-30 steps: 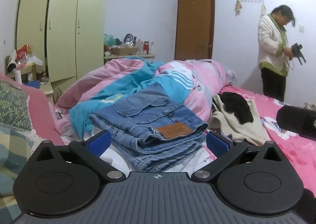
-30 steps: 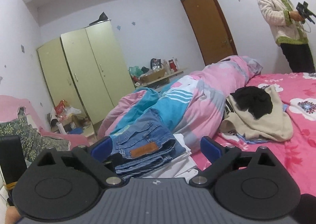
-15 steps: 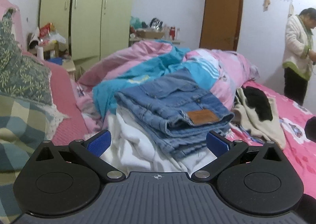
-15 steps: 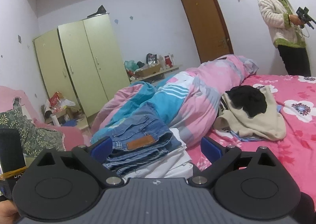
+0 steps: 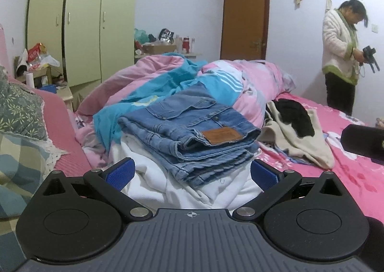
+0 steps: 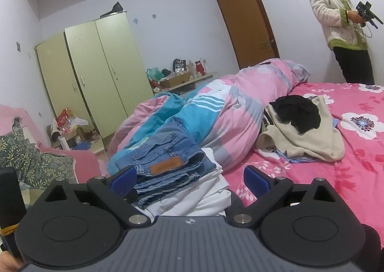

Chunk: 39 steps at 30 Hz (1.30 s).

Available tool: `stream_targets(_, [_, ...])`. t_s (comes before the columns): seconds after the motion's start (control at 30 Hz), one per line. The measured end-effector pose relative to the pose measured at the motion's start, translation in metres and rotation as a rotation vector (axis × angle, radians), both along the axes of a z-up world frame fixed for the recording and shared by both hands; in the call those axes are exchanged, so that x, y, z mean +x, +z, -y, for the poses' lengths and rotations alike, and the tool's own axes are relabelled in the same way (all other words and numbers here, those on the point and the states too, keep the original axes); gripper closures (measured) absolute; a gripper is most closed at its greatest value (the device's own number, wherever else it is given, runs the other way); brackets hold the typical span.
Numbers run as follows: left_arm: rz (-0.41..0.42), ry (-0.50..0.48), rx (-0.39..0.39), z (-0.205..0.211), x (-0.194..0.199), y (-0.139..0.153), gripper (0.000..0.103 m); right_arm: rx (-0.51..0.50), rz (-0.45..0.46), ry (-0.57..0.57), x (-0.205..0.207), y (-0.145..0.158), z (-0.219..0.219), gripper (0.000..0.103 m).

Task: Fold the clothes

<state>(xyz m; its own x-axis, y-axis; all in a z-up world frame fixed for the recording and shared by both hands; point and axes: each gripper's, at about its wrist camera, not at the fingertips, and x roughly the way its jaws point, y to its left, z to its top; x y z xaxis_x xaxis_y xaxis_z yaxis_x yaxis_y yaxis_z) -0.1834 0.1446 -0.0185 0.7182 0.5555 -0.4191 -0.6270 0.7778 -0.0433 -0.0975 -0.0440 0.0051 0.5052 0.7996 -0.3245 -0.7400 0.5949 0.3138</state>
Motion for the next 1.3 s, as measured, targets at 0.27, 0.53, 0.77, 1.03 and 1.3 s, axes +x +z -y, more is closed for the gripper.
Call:
stream_targets(0.27, [-0.006, 0.012, -0.031, -0.005, -0.001, -0.001, 0.0, -0.024, 0.001, -0.001, -0.001, -0.002, -0.002, 0.005])
stream_targets(0.53, [-0.028, -0.002, -0.001, 0.001, 0.0, -0.005, 0.0, -0.049, 0.002, 0.025, -0.003, -0.006, -0.007, 0.005])
stream_targets(0.77, [-0.022, -0.016, 0.004, 0.002, 0.0, -0.005, 0.0, -0.061, -0.005, 0.026, -0.003, -0.008, -0.008, 0.004])
stream_targets(1.03, [-0.022, -0.008, -0.019, -0.001, 0.0, -0.006, 0.0, -0.069, -0.003, 0.027, -0.003, -0.008, -0.008, 0.004])
stream_targets(1.3, [-0.054, 0.005, -0.001, -0.004, 0.003, -0.012, 0.0, -0.086, 0.002, 0.039, -0.004, -0.008, -0.011, 0.004])
